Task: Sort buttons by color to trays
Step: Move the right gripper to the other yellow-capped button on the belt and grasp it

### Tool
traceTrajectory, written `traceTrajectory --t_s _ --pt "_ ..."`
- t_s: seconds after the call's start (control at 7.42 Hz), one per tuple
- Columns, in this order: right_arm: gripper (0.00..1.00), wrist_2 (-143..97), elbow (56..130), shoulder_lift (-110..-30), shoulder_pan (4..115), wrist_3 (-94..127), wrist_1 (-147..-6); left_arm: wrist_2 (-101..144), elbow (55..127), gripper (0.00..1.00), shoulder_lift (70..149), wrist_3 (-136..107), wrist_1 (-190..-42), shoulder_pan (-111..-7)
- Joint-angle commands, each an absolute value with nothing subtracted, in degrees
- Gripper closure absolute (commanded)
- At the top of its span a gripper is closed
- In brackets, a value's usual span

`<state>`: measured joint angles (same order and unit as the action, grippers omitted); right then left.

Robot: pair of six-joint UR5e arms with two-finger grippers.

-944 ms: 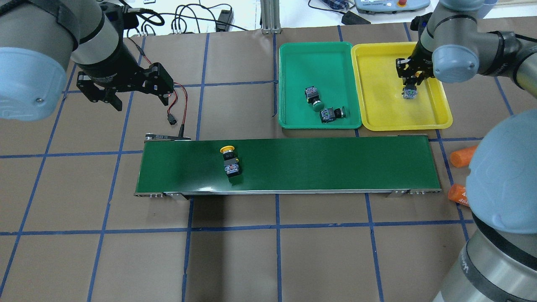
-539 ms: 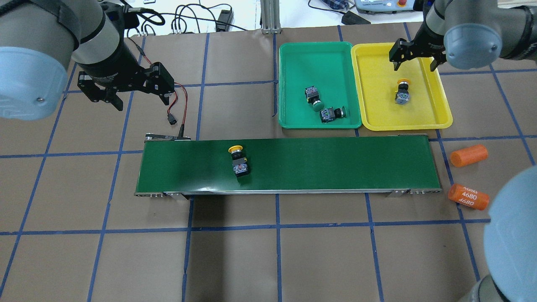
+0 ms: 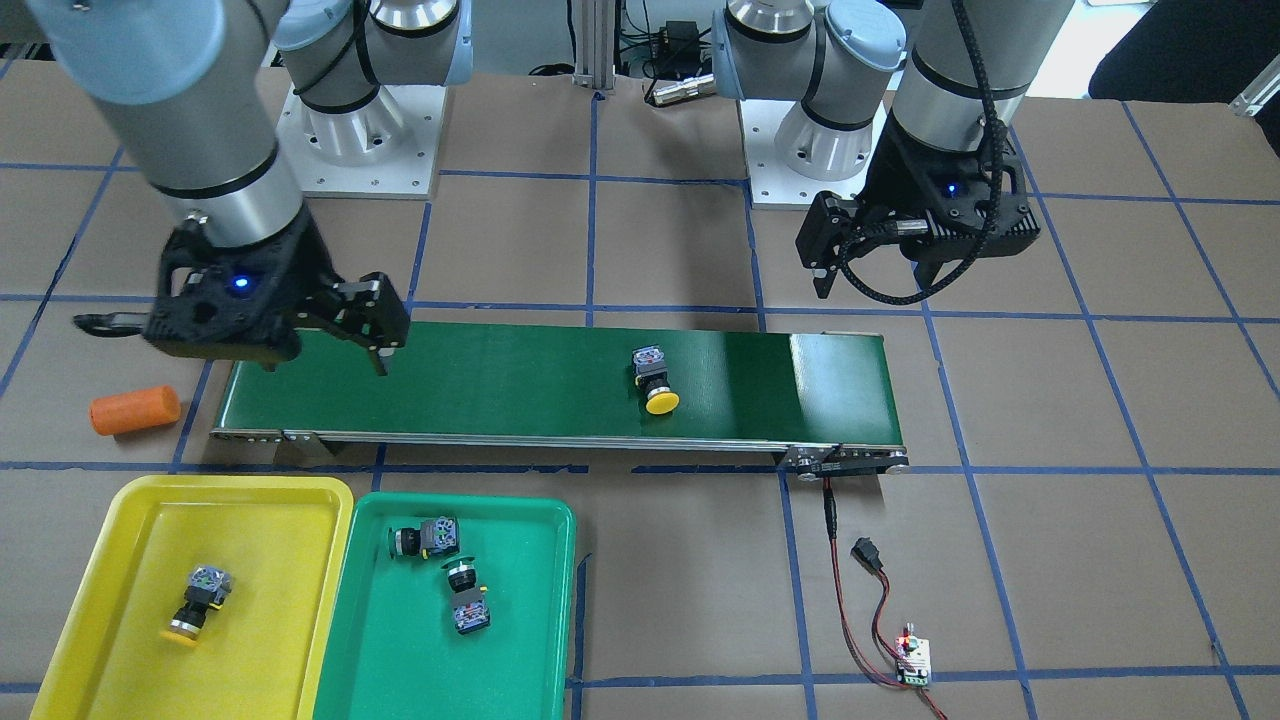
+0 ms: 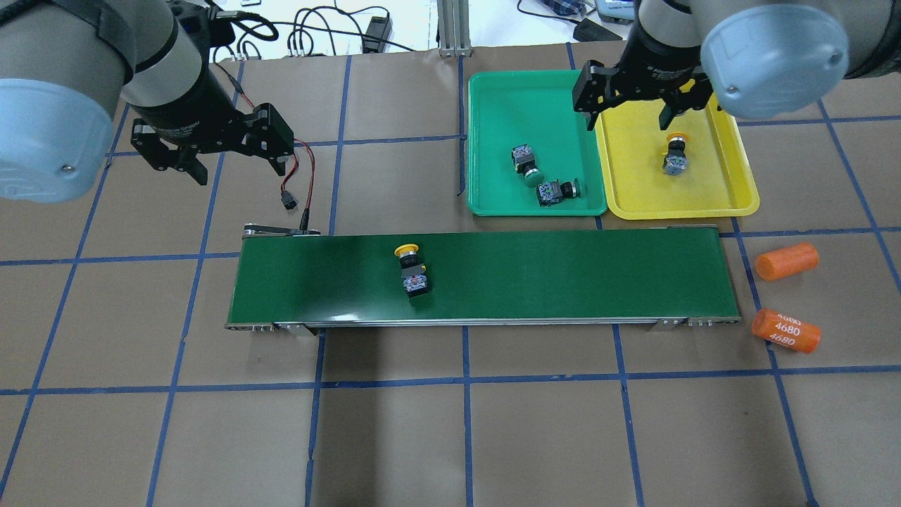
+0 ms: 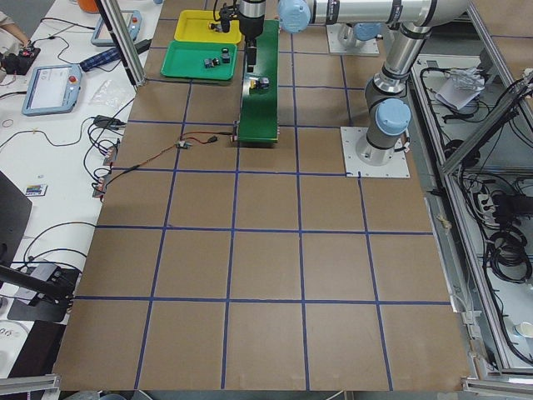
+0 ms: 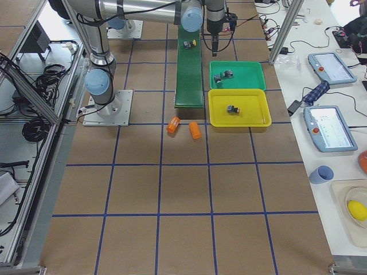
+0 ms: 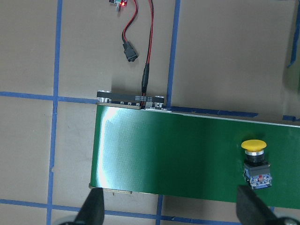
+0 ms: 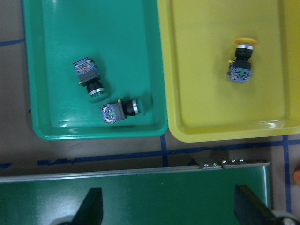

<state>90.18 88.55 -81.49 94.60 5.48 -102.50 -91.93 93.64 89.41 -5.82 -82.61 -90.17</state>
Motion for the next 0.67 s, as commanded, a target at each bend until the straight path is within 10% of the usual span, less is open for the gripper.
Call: traceTrajectory --t_s 0.0,0.54 --pt "0.0 89.9 94.0 -81.4 101.0 6.8 -102.9 -92.0 92.8 0.0 89.9 -5.9 -83.4 -90.0" --pt "0.0 89.1 99.6 -78.1 107.3 13.2 -113.9 -91.9 92.5 0.0 89.9 -5.9 -85.1 -89.8"
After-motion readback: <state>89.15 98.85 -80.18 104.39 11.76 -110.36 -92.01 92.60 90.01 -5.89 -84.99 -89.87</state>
